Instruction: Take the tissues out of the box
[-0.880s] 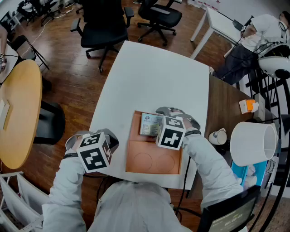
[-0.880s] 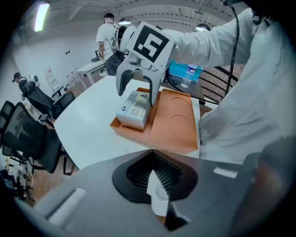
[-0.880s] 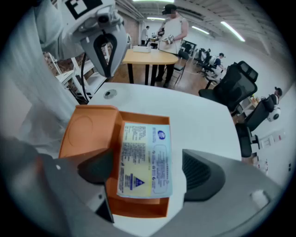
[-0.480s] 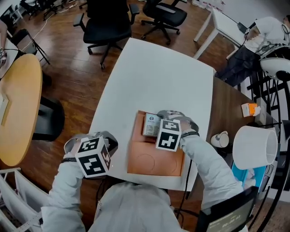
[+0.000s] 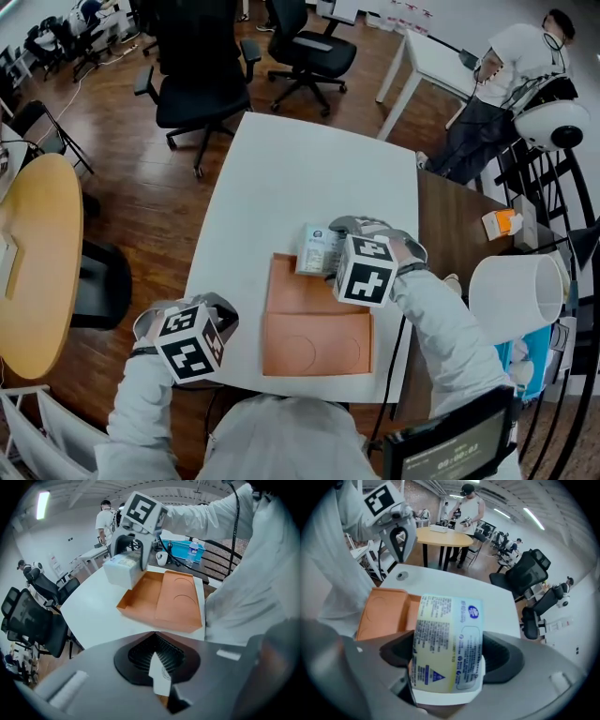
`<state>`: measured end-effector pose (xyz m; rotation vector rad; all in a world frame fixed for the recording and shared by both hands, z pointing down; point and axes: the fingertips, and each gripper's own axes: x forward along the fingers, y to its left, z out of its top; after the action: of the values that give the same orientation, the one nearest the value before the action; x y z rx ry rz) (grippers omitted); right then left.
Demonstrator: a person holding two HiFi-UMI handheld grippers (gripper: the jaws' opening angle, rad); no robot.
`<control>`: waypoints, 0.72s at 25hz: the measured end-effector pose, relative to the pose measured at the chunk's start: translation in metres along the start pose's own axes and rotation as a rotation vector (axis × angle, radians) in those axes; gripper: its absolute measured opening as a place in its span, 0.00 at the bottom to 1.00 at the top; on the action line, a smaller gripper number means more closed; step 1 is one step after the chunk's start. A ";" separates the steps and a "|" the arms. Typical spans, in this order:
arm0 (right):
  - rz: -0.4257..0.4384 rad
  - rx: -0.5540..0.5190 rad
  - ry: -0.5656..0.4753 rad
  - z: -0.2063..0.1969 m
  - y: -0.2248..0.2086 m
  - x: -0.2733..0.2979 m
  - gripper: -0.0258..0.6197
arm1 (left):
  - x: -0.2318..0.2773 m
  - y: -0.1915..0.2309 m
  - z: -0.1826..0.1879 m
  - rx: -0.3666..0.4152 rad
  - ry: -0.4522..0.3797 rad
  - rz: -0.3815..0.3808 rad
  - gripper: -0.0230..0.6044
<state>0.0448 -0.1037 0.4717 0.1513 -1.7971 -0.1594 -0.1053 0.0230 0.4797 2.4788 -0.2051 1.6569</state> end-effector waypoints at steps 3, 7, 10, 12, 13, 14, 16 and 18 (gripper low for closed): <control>-0.105 -0.016 0.024 -0.014 -0.057 -0.005 0.73 | 0.002 0.001 -0.005 0.013 0.044 0.030 0.06; -0.133 -0.016 0.067 -0.031 -0.102 0.025 0.72 | 0.005 -0.002 -0.009 -0.001 0.057 0.016 0.06; -0.055 0.007 0.052 -0.034 -0.107 0.059 0.73 | 0.007 0.000 -0.012 -0.013 0.070 0.020 0.06; -0.011 0.008 0.042 -0.034 -0.103 0.081 0.72 | 0.007 0.000 -0.015 -0.023 0.074 0.019 0.06; 0.005 0.003 0.045 -0.034 -0.101 0.091 0.72 | 0.007 0.000 -0.015 -0.029 0.075 0.018 0.06; 0.017 -0.004 0.052 -0.035 -0.100 0.099 0.72 | 0.007 0.000 -0.017 -0.034 0.077 0.019 0.06; 0.035 -0.013 0.061 -0.036 -0.096 0.112 0.72 | 0.009 0.001 -0.021 -0.044 0.085 0.021 0.06; 0.048 -0.017 0.058 -0.036 -0.094 0.116 0.73 | 0.012 -0.001 -0.025 -0.049 0.097 0.018 0.06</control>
<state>0.0546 -0.2190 0.5732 0.0993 -1.7392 -0.1347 -0.1229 0.0287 0.4996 2.3607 -0.2542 1.7527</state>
